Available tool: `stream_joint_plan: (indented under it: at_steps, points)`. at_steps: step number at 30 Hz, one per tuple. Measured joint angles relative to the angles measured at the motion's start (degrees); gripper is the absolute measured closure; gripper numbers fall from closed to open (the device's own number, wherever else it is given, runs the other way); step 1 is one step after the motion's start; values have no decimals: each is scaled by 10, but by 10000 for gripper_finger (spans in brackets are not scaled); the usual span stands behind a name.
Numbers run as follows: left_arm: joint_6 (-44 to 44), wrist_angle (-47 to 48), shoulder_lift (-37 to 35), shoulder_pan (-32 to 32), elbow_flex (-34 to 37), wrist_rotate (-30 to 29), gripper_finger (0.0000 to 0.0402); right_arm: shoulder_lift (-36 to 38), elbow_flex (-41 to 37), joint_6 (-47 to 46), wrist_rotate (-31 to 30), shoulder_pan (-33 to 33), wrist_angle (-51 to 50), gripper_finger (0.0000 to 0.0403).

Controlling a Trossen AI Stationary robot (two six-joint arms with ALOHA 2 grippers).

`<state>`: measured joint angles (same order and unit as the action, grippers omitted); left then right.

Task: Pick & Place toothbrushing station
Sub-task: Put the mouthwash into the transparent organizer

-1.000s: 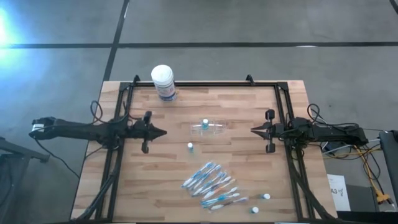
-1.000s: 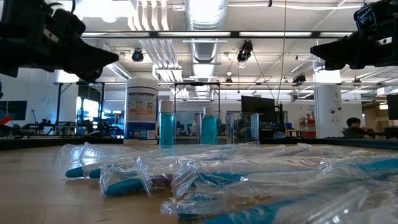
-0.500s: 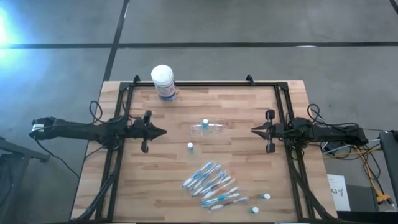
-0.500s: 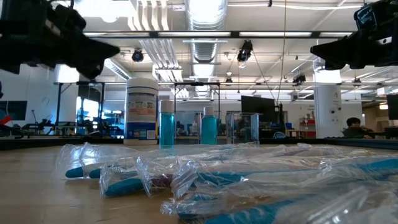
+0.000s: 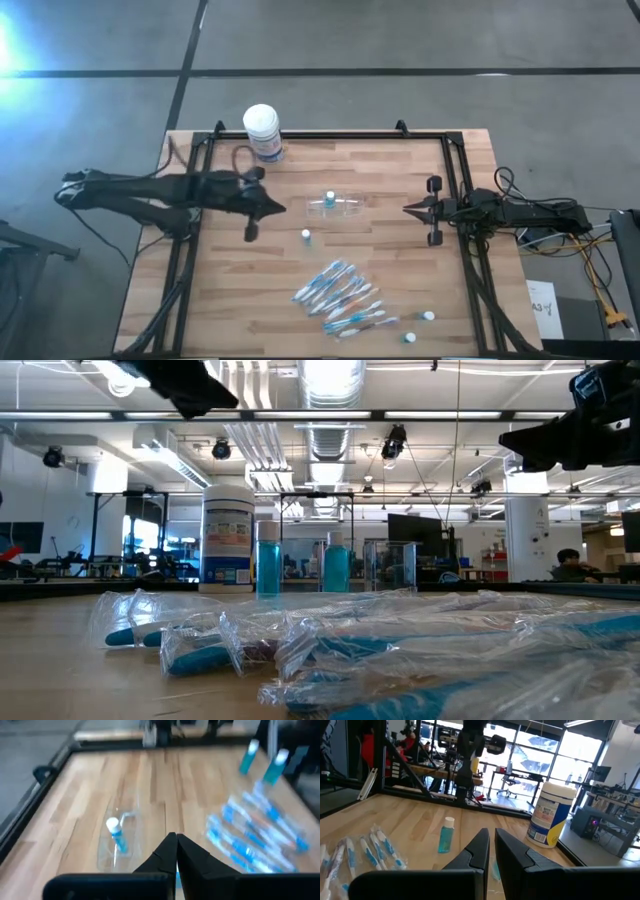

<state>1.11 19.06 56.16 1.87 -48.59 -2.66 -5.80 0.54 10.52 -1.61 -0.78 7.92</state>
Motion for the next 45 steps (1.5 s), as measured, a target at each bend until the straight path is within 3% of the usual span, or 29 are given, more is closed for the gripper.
stream_joint_plan:
  at_steps: [11, 21, 28, 33, 45]
  points:
    - [65, 199, 225, 7, -261, -5, 361, 0, 0, -14, 0, 0, 0, 374]
    - [290, 350, 377, 39, -422, 19, 362, 0, 0, -10, 0, 0, 1, 374]
    - [354, 355, 434, 41, -443, 32, 388, 1, 0, -2, 0, 0, 1, 374]
    - [366, 349, 445, 37, -440, 31, 386, 1, 0, -2, 0, 0, 1, 374]
    - [339, 352, 467, 39, -440, 48, 270, 1, 0, 0, 0, 0, 1, 374]
